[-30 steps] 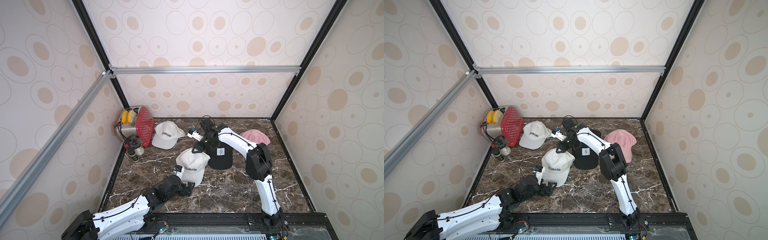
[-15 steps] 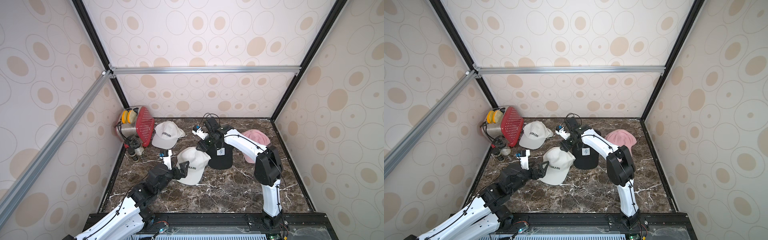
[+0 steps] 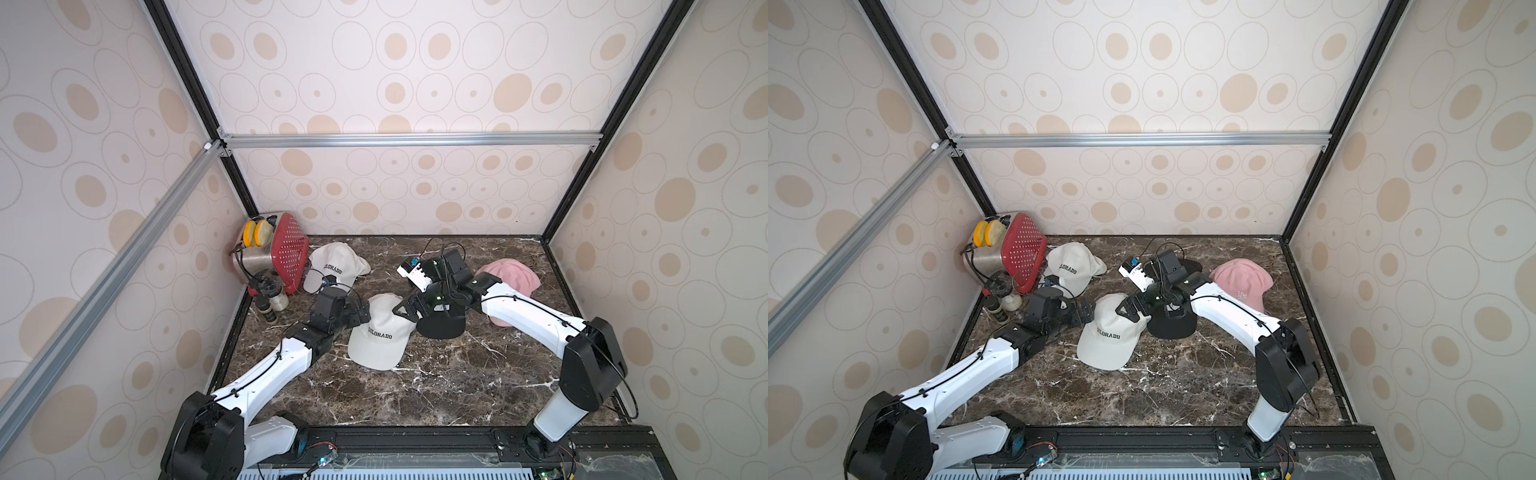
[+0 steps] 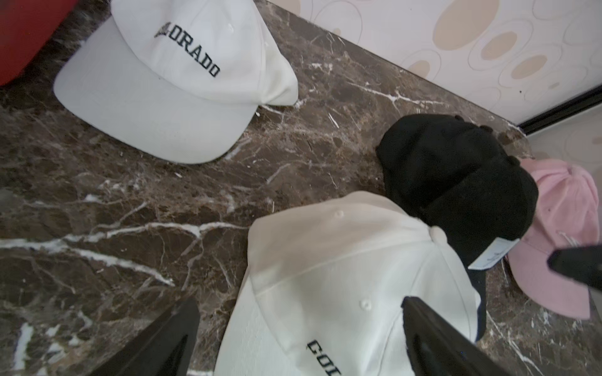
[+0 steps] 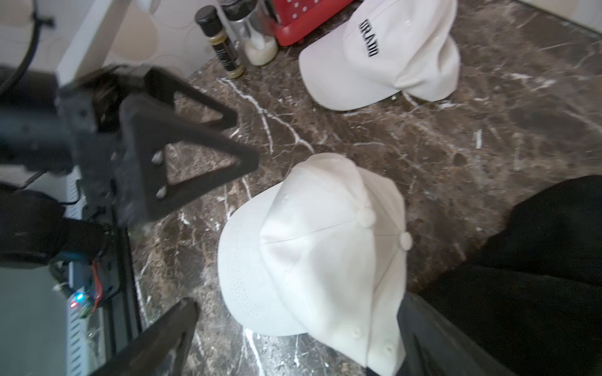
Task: Stack the baseball caps by color
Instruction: Place the baseball cap on the baseball cap.
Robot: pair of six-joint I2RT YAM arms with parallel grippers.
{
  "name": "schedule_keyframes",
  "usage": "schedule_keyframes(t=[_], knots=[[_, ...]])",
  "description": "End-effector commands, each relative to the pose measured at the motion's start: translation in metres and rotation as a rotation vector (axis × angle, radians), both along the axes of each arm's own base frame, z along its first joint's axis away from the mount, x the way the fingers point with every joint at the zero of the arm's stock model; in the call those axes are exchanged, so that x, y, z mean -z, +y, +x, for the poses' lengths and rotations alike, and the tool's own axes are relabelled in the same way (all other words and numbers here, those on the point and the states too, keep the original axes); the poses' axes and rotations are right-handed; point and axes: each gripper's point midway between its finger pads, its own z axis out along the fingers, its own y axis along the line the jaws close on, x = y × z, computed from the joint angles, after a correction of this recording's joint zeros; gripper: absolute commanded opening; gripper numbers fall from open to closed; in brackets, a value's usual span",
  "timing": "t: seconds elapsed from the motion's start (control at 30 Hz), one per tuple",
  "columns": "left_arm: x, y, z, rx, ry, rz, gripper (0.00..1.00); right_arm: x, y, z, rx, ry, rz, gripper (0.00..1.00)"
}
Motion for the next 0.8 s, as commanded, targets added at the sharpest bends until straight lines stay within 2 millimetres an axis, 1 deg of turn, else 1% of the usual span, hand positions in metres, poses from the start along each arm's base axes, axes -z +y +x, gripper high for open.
schedule_keyframes(t=[0.0,0.1,0.13,0.2,0.3,0.33,0.47,0.53,0.6,0.7,0.77], knots=[[0.000,-0.010,0.004,0.108,0.039,0.023,0.99,-0.012,0.015,-0.019,-0.129,0.014,0.112,1.00],[0.000,-0.030,0.005,0.216,0.034,-0.018,0.99,-0.010,0.024,-0.022,-0.181,0.061,0.129,1.00],[-0.001,-0.034,0.006,0.233,0.030,-0.034,0.99,-0.009,0.027,-0.023,-0.193,0.077,0.137,1.00],[0.003,-0.039,0.008,0.258,0.047,-0.036,0.99,-0.002,0.029,-0.018,-0.179,0.082,0.130,1.00],[0.019,-0.036,0.015,0.239,0.121,0.011,0.98,0.018,0.028,-0.006,-0.135,0.076,0.062,1.00],[0.024,-0.034,0.018,0.226,0.137,0.025,0.98,0.022,0.029,-0.004,-0.132,0.078,0.047,1.00],[0.035,-0.028,0.028,0.166,0.155,0.052,0.98,0.042,0.027,0.004,-0.104,0.087,-0.007,1.00],[0.041,-0.026,0.031,0.156,0.166,0.058,0.98,0.054,0.023,0.013,-0.063,0.078,-0.041,1.00],[0.051,-0.026,0.032,0.154,0.195,0.070,0.98,0.064,0.018,0.017,-0.028,0.088,-0.082,1.00],[0.067,-0.024,0.030,0.149,0.251,0.091,0.98,0.069,0.015,0.016,-0.023,0.100,-0.104,1.00],[0.069,-0.020,0.028,0.124,0.260,0.097,0.98,0.068,0.014,0.014,-0.030,0.102,-0.102,1.00]])
